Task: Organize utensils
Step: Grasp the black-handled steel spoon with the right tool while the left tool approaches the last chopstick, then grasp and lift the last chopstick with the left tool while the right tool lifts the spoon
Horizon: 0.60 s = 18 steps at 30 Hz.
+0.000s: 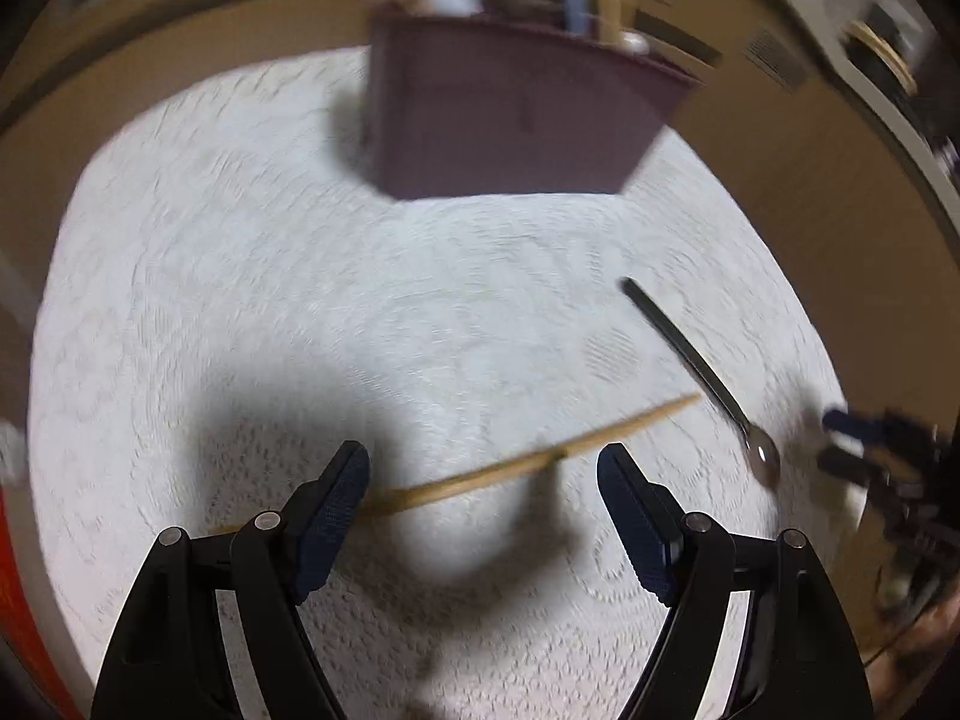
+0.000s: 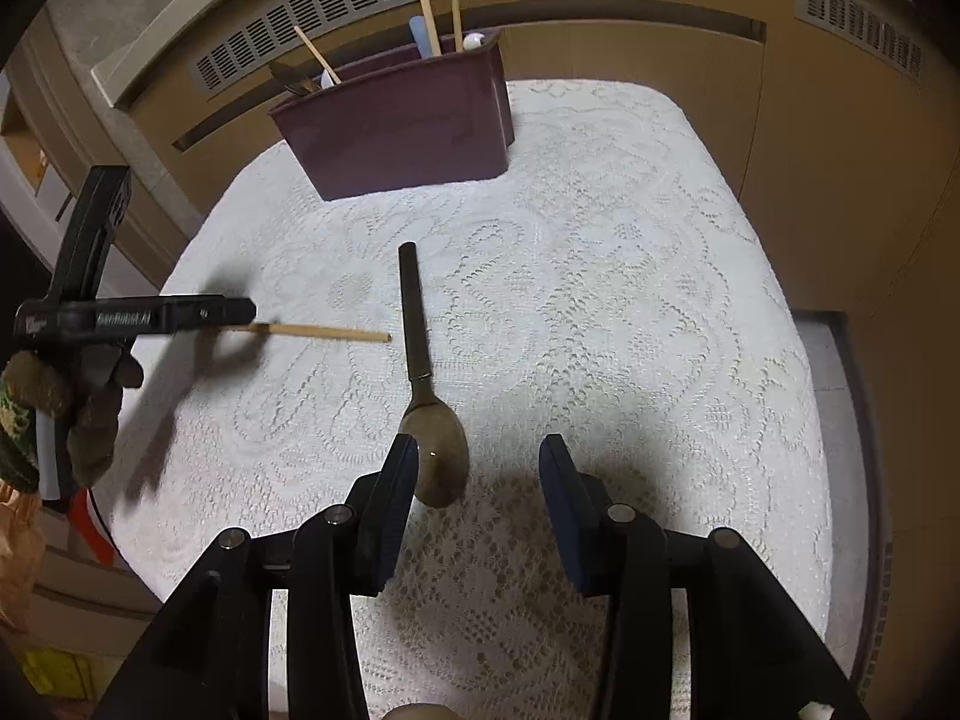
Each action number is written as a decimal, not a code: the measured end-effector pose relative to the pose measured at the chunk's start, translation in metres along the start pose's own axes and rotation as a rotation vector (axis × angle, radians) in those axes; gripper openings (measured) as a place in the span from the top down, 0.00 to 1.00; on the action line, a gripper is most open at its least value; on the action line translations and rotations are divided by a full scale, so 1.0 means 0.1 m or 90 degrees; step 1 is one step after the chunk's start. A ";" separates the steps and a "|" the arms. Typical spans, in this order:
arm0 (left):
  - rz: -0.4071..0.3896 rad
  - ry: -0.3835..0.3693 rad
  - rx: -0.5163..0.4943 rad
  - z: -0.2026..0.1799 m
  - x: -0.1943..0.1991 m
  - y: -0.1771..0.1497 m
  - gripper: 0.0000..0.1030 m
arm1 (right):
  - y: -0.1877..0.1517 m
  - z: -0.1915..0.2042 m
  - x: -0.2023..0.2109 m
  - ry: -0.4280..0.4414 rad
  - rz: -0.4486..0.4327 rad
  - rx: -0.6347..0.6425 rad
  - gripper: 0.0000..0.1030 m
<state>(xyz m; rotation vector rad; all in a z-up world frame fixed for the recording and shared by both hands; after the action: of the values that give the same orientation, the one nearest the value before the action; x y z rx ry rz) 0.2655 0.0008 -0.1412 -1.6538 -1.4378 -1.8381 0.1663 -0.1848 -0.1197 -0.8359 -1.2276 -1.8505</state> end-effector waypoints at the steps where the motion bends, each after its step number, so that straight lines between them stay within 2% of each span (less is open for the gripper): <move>1: -0.017 0.020 -0.046 -0.09 0.07 0.03 0.24 | 0.00 -0.01 0.01 -0.003 -0.004 0.001 0.54; 3: -0.049 0.052 -0.112 -0.20 0.16 0.11 0.24 | -0.03 -0.02 0.01 0.002 0.003 -0.008 0.51; 5: -0.045 0.072 -0.181 -0.33 0.15 0.18 0.24 | -0.07 -0.01 -0.01 0.016 0.017 -0.015 0.50; 9: 0.052 0.067 -0.282 -0.53 -0.11 0.14 0.24 | -0.14 0.01 0.01 0.011 0.017 -0.002 0.48; 11: 0.110 0.087 -0.327 -0.57 -0.27 0.04 0.24 | -0.15 0.00 0.05 0.008 0.010 0.005 0.46; 13: 0.149 0.098 -0.321 -0.53 -0.40 0.00 0.24 | -0.14 -0.04 0.08 0.006 0.001 0.005 0.44; 14: 0.145 0.090 -0.295 -0.51 -0.40 0.03 0.27 | -0.14 -0.05 0.10 0.006 -0.003 0.004 0.43; 16: 0.144 0.096 -0.221 -0.40 -0.42 0.08 0.54 | -0.12 -0.10 0.14 0.007 -0.012 -0.002 0.41; 18: 0.151 0.072 -0.133 -0.30 -0.44 0.07 0.61 | -0.11 -0.15 0.14 0.008 -0.013 -0.012 0.39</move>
<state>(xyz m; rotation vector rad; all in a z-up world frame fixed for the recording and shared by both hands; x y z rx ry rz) 0.2662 -0.0439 -0.1719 -1.7003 -0.9852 -1.9610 0.1484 -0.1996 -0.1181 -0.8240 -1.2178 -1.8833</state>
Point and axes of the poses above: each gripper's, at about its wrist camera, not at the fingertips, and x roughly against the way its jaws point, z to its left, y to its top, the point moved 9 cm from there along -x, roughly the way its jaws point, and after that the axes turned 13 degrees about -x, right-handed, at the moved point
